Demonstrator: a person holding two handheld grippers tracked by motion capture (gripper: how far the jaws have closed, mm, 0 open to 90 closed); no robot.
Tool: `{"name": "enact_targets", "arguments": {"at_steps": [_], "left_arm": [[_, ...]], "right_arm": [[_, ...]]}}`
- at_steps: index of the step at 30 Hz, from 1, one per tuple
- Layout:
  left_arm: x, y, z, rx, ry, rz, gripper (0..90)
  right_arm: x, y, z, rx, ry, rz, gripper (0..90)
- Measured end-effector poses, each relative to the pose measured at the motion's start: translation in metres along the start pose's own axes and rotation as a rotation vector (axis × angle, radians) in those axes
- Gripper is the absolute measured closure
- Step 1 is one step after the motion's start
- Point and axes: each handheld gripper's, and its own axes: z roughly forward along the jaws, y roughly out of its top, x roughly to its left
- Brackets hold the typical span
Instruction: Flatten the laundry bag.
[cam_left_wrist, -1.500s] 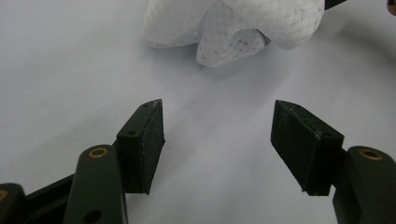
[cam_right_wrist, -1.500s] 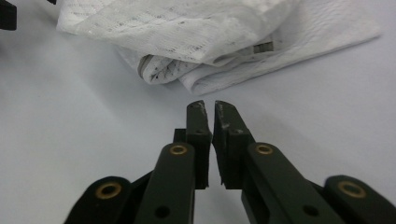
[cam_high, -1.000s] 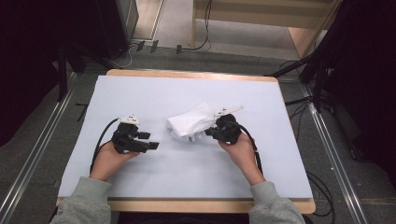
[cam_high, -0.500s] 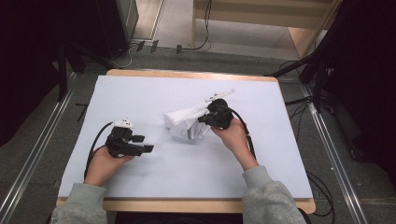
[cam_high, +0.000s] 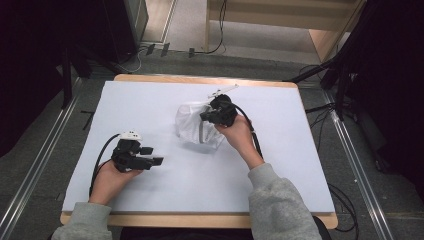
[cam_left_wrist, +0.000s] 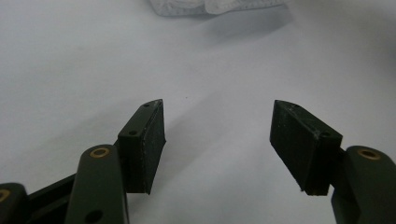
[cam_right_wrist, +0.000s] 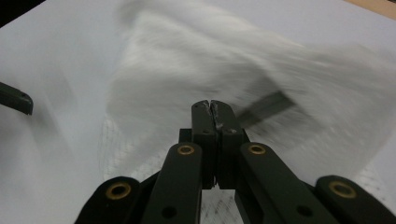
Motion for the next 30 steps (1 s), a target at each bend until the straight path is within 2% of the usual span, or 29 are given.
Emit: {"name": "enact_targets", "arguments": {"at_steps": [2,4,8,17,25,27,30], "left_arm": [[-0.002,0.001,0.001,-0.006,0.002,0.004,36.5],[-0.001,0.003,0.002,-0.006,0.004,0.004,36.8],[0.000,0.010,0.008,-0.016,-0.003,0.001,37.5],[-0.003,0.032,0.027,-0.015,-0.012,0.031,38.6],[0.004,0.053,0.041,-0.029,-0.018,0.009,39.5],[0.004,0.058,0.044,-0.022,-0.008,0.019,40.4],[0.006,0.063,0.049,-0.012,-0.008,0.011,41.3]], "right_arm": [[0.002,0.002,0.002,0.005,0.004,-0.001,90.0],[0.004,0.002,-0.002,0.004,-0.004,-0.021,89.1],[0.003,-0.002,-0.012,0.003,-0.006,-0.017,87.2],[-0.002,-0.024,-0.023,0.018,-0.024,0.005,76.3],[-0.007,-0.045,-0.041,0.009,-0.057,0.027,61.9],[-0.008,-0.051,-0.045,0.007,-0.068,0.032,59.9],[-0.010,-0.062,-0.049,0.008,-0.080,0.041,57.0]]}}
